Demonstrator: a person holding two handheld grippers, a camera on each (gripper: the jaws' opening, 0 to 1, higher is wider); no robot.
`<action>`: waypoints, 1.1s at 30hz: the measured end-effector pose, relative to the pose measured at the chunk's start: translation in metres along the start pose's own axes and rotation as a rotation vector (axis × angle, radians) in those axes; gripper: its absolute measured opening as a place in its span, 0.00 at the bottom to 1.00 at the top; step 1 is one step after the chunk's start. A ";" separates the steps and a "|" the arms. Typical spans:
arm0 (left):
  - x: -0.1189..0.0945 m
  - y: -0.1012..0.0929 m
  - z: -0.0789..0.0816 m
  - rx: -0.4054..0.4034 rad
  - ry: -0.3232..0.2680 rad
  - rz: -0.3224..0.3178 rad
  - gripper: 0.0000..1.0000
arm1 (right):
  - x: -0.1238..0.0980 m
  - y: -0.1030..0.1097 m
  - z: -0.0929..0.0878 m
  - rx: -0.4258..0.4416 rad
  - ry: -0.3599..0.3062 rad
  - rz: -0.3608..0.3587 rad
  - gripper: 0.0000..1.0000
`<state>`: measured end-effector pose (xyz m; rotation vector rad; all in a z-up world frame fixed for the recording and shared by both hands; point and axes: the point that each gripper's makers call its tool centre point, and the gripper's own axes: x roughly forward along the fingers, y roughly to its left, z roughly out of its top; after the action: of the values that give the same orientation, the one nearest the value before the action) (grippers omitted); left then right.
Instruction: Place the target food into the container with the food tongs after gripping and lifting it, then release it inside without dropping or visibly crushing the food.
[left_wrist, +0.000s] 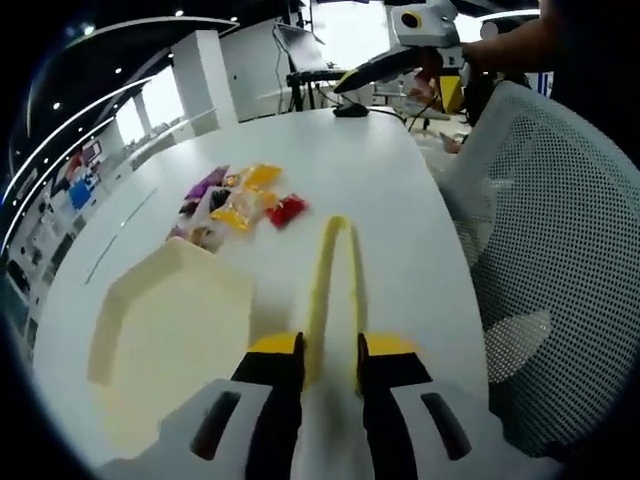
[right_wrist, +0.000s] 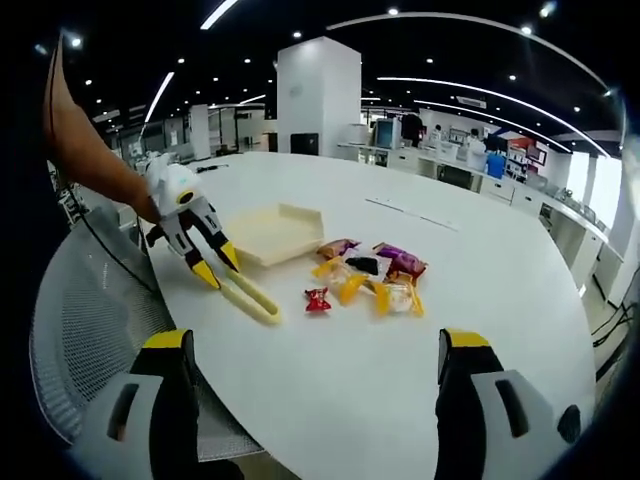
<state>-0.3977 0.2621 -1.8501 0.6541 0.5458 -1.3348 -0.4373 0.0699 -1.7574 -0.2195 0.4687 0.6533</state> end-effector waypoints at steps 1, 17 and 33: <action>0.000 -0.001 0.000 0.004 0.004 -0.002 0.16 | 0.000 0.000 0.000 0.000 0.000 0.000 1.00; -0.011 0.002 0.001 -0.034 0.001 0.010 0.11 | -0.001 0.000 0.002 -0.008 0.001 -0.003 1.00; -0.051 0.016 0.036 -0.014 -0.073 -0.048 0.12 | 0.001 -0.008 0.030 -0.040 -0.038 0.023 1.00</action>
<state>-0.3907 0.2740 -1.7870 0.5818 0.5139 -1.3929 -0.4212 0.0748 -1.7311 -0.2390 0.4225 0.6890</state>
